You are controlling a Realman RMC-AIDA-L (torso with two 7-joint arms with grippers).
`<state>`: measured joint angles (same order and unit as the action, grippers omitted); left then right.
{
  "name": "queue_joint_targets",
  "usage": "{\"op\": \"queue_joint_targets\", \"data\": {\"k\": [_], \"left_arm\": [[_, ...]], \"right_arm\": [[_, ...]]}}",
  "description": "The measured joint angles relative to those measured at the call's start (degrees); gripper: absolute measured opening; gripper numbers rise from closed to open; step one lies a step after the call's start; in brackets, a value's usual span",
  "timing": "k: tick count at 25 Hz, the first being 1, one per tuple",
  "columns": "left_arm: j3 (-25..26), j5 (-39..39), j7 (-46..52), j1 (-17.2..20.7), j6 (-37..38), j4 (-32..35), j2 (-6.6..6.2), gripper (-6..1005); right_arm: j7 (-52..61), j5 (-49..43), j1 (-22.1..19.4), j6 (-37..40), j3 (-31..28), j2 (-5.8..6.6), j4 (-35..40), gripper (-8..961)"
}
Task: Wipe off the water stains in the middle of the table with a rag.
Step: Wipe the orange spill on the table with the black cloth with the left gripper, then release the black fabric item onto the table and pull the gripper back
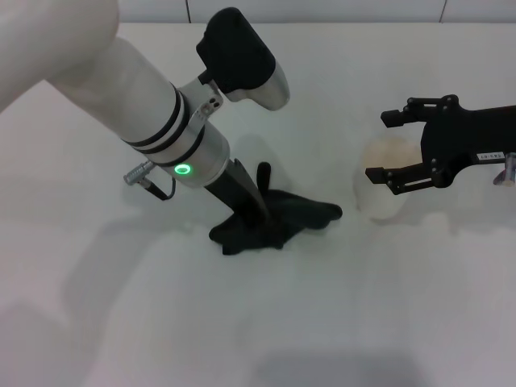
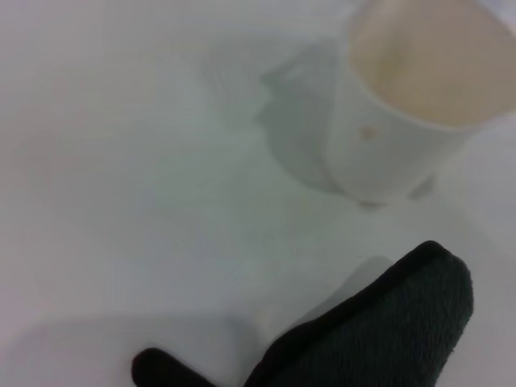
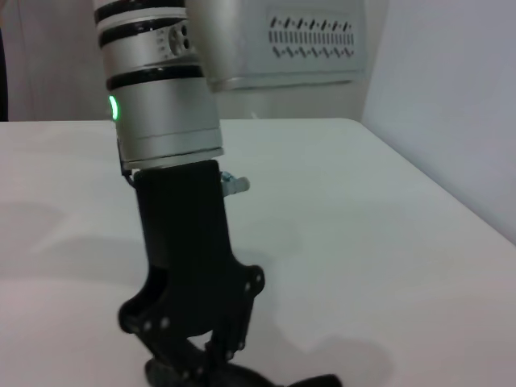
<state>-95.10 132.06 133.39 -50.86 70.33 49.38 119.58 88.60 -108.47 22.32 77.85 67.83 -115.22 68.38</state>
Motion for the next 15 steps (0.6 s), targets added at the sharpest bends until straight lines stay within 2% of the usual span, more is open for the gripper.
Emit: {"op": "queue_joint_targets", "data": {"k": [9,12,15], "left_arm": [[-2.7,1.9,-0.5,-0.1,3.6,0.1,-0.14,124],[-0.8,5.8,4.1,-0.1,1.8,0.1,-0.17,125],[3.3,9.4,8.0,-0.1,-0.6,-0.2,-0.23,126]], "right_arm": [[0.0,-0.1,0.1,-0.1,0.0,0.0,-0.1,872],[0.0,-0.1,0.1,-0.1,-0.1,0.0,-0.1,872],[0.0,-0.1,0.1,-0.1,-0.1,0.0,-0.1,872]]}}
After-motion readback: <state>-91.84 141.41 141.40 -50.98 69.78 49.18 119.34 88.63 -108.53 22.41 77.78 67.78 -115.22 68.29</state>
